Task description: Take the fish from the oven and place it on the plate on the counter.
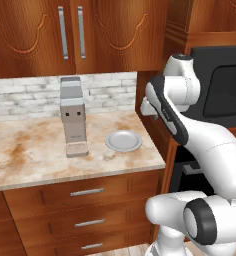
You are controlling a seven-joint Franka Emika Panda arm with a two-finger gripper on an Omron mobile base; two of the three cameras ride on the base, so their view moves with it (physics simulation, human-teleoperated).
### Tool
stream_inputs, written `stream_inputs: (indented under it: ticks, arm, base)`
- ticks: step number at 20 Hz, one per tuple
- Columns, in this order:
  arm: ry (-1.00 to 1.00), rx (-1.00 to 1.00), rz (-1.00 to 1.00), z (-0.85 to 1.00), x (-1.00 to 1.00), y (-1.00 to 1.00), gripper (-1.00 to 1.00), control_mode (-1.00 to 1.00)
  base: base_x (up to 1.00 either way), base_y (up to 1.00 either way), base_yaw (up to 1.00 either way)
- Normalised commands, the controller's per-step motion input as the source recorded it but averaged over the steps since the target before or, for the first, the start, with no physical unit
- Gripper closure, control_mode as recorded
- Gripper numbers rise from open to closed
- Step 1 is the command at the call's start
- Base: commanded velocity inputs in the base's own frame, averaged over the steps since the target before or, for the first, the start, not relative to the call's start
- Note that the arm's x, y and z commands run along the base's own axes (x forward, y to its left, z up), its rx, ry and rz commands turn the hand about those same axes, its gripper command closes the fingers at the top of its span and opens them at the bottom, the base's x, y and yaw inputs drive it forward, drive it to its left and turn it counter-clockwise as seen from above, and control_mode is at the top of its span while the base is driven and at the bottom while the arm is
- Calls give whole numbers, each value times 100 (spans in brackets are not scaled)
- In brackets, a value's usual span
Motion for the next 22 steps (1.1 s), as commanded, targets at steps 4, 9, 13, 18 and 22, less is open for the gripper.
stream_inputs:
  ticks: [4, 9, 13, 18, 22]
  arm:
    - [8, 0, -6, -13, 0, -14, -100, -100]
    - [20, 22, -37, -7, 0, -86, -100, -100]
    - [21, 41, -48, -9, 0, -100, -100, -100]
    - [7, 40, -50, -46, 3, -100, -100, -100]
    - [0, 28, -46, -100, -1, -100, -100, -100]
  base:
    - [0, 0, 0]
    - [0, 0, 0]
    - [0, 0, 0]
    - [0, 0, 0]
    - [0, 0, 0]
